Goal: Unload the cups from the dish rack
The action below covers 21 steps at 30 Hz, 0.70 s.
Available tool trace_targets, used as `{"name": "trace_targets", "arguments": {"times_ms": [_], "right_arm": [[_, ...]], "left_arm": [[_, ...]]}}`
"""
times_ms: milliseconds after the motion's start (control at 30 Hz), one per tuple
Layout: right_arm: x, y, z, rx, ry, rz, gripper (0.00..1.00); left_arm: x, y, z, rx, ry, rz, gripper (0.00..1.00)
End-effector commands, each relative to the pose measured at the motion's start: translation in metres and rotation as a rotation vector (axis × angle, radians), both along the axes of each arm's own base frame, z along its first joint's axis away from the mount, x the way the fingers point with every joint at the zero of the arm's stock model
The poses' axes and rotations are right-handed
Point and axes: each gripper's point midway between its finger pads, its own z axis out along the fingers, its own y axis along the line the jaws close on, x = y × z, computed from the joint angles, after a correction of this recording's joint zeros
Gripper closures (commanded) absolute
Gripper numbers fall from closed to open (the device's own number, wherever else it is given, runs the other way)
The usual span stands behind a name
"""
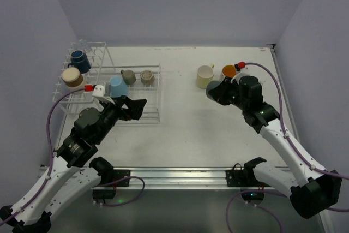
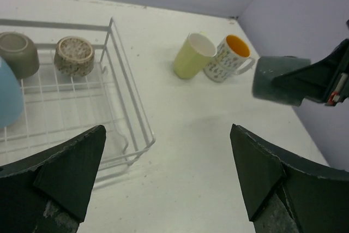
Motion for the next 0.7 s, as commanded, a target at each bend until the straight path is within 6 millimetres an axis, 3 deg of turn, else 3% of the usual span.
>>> {"name": "trace_targets", "arguments": {"times_ms": [0,200,267,300,333,400,433,500,533,567,667], "right_arm": [[0.011,-0.077,-0.016,-0.225,0.070,-0.242,1.00],[0.049,-0.174,-0.040,-0.309,0.190,-0.539,1.00],[0.063,-0.191,-0.041,-0.310,0.204,-0.583,1.00],[0.073,-0.211,-0.032,-0.304,0.197,-0.643,1.00],[0.084,-0.221,-0.046,-0.315,0.240,-0.664,1.00],[0.101,-0.239,-0.040,-0.294,0.250,-0.691,1.00],[0.111,-0.244,-0.056,-0.302,0.297,-0.694,1.00],[0.128,-0.256,-0.053,-0.302,0.299,-0.715,1.00],[0.136,-0.262,-0.069,-0.319,0.342,-0.726,1.00],[0.145,-0.268,-0.066,-0.328,0.336,-0.748,1.00],[0.164,-0.277,-0.089,-0.325,0.394,-0.743,1.00]], "left_arm": [[-0.003,0.012,-0.038,0.163,0.026,0.005,0.00],[-0.012,0.013,-0.031,0.204,-0.028,-0.038,0.00],[-0.015,0.006,-0.036,0.205,-0.020,-0.080,0.00],[-0.016,0.005,-0.036,0.209,-0.020,-0.091,0.00],[-0.016,0.004,-0.036,0.209,-0.020,-0.093,0.00],[-0.016,0.004,-0.036,0.211,-0.022,-0.096,0.00],[-0.017,0.004,-0.035,0.208,-0.026,-0.102,0.00],[-0.017,0.004,-0.035,0.207,-0.027,-0.100,0.00],[-0.017,0.004,-0.035,0.207,-0.025,-0.097,0.00],[-0.017,0.004,-0.036,0.208,-0.024,-0.099,0.00],[-0.015,0.004,-0.037,0.213,-0.019,-0.096,0.00]]}}
